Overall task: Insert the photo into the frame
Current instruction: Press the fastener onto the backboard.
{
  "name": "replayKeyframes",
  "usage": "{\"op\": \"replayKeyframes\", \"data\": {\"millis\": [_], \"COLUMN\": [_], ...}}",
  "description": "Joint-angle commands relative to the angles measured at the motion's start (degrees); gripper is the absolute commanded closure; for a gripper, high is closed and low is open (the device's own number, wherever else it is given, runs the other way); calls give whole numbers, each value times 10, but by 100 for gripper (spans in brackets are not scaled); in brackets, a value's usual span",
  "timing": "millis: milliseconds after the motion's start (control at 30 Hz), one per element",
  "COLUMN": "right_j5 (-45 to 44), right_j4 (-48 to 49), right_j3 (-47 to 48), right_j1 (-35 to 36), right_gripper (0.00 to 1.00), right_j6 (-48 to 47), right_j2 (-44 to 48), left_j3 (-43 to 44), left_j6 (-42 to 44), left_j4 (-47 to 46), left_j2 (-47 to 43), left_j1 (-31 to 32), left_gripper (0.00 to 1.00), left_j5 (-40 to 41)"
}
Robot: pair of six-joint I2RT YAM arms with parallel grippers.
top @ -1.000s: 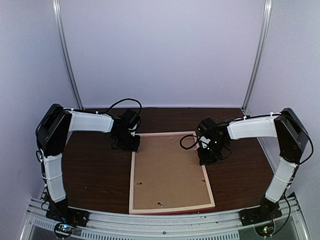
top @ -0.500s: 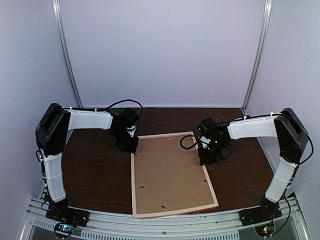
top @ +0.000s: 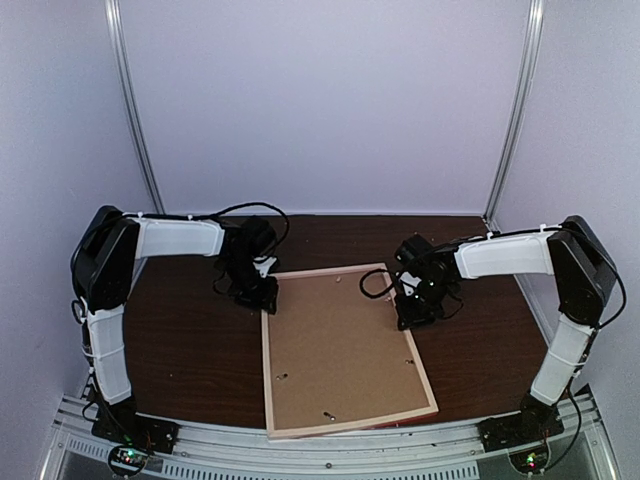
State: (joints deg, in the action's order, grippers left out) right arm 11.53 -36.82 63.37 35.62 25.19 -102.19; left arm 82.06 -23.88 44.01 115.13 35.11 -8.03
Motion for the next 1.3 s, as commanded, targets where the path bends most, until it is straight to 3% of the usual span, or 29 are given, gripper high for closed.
{"op": "replayKeyframes", "data": {"millis": [0, 333, 867, 1267], "right_j5": [-12, -8, 6, 8], "right_j4": [17, 28, 51, 53], "right_j3": [-6, 5, 10, 12], "right_j1": [1, 2, 1, 1], "right_gripper": [73, 61, 62, 62], "right_j6": [5, 13, 17, 16], "right_j2": [-27, -38, -60, -67], "left_j3": [25, 55, 30, 8], "left_j6": [18, 32, 54, 31], "left_j4": [5, 33, 61, 62], "left_j2": [-5, 8, 14, 10], "left_j1": [-9, -26, -26, -20], "left_gripper": [47, 41, 40, 41], "left_j5": [-11, 2, -26, -5]}}
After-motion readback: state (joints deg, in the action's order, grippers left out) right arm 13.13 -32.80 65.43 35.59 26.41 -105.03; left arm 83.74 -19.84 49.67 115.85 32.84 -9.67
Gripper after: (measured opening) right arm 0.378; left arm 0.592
